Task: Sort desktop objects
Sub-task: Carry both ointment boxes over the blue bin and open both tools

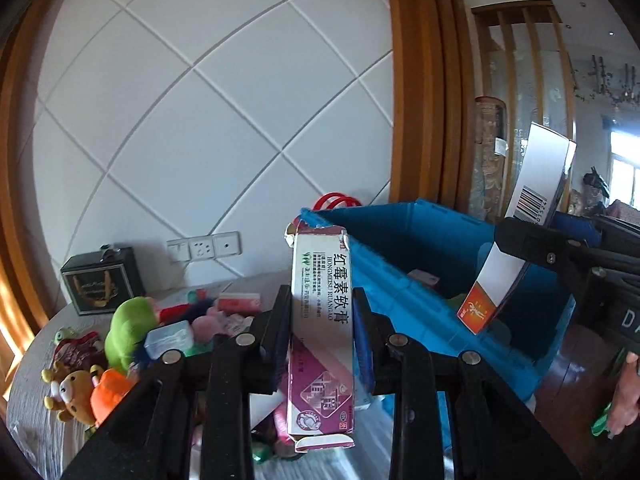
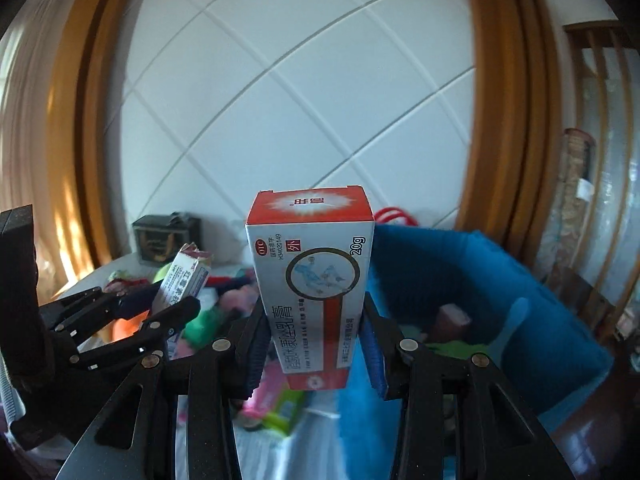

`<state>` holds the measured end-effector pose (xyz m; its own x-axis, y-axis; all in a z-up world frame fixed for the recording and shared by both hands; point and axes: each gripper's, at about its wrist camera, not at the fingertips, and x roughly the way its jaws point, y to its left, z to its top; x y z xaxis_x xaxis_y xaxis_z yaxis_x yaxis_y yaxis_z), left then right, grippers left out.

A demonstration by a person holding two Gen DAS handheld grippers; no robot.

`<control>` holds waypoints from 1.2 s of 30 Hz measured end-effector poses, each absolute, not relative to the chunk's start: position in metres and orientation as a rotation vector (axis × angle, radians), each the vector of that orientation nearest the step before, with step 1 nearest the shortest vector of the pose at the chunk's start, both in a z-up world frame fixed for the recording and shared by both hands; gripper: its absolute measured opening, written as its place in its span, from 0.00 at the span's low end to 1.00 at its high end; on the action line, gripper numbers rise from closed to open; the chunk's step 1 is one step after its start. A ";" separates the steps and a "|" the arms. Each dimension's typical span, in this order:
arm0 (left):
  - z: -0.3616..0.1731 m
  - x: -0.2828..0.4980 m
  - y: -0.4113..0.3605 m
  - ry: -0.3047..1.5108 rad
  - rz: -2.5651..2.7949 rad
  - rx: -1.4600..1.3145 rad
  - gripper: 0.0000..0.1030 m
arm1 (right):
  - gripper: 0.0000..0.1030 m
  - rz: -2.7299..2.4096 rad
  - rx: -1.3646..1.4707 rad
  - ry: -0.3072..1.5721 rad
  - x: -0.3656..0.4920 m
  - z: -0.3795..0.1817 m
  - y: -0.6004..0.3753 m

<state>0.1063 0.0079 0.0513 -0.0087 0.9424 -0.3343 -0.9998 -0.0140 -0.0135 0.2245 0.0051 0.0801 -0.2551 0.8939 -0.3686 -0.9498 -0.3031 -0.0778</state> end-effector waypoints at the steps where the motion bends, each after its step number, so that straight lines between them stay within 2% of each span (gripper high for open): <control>1: 0.057 0.123 0.017 0.252 1.554 -0.267 0.27 | 0.39 1.819 -0.394 0.173 0.247 0.087 0.009; 5: 0.084 0.196 0.070 0.269 1.504 -0.285 0.27 | 0.39 1.765 -0.380 0.154 0.324 0.107 0.041; 10: 0.094 0.270 0.162 0.366 1.423 -0.472 0.27 | 0.39 1.738 -0.500 0.207 0.405 0.108 0.123; 14: 0.066 0.308 0.232 0.506 1.416 -0.616 0.27 | 0.39 1.715 -0.662 0.319 0.437 0.073 0.201; 19: 0.016 0.328 0.297 0.668 1.440 -0.783 0.27 | 0.39 1.693 -0.817 0.593 0.469 0.009 0.283; 25: -0.032 0.340 0.321 0.811 1.427 -0.850 0.27 | 0.39 1.640 -0.981 0.762 0.475 -0.065 0.335; 28: -0.045 0.350 0.325 0.911 1.429 -0.848 0.27 | 0.39 1.615 -1.045 0.746 0.470 -0.084 0.343; 33: -0.040 0.341 0.320 0.885 1.446 -0.813 0.27 | 0.40 1.605 -1.065 0.699 0.467 -0.086 0.339; 36: -0.034 0.335 0.316 0.844 1.462 -0.820 0.27 | 0.47 1.592 -1.056 0.682 0.468 -0.083 0.338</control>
